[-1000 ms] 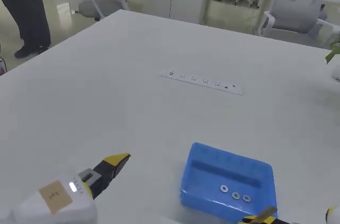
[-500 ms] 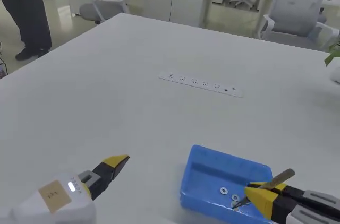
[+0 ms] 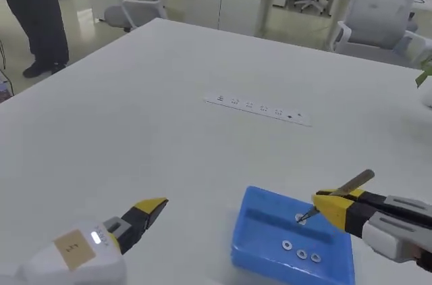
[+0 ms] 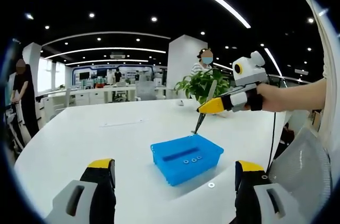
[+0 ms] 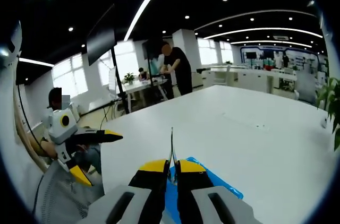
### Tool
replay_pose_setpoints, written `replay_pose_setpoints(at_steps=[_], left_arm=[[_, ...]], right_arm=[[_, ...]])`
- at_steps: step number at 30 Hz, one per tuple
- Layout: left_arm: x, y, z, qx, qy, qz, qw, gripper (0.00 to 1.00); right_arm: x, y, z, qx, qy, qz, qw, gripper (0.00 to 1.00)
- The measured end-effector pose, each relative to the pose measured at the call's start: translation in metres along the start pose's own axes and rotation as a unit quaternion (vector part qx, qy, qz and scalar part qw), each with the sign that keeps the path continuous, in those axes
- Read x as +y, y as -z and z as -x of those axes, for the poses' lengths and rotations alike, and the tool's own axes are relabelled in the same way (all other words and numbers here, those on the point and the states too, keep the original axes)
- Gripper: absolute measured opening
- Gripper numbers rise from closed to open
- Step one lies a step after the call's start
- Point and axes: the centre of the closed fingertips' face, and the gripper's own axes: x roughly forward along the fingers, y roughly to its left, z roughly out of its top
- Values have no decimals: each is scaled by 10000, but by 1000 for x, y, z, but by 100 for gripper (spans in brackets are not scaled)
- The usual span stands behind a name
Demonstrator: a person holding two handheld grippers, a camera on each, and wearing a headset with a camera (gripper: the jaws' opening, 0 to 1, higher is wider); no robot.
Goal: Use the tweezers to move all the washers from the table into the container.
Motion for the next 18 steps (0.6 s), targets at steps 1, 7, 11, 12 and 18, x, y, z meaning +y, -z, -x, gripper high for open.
replay_pose_setpoints(at_steps=[1,7,11,12,18], left_arm=[[0,0,0,6,-2,5,10000,96],[0,1,-1,18,-3,13,10000,96],[1,1,-1,20,-6,22,10000,96],[0,1,0,15,-2,27,10000,96],[0,2,0,47,6,2,10000,96]], right_arm=[[-2,-1,-4,14,0,32,10000,2],[-8,2,-22,108,-124,18,9999,2],[-11,9,-31,257,-165,24,9995,2],[-12,10,-34,293,-184,17,9994,2],[-18,19,-40,411,-203,-81,9989,2]])
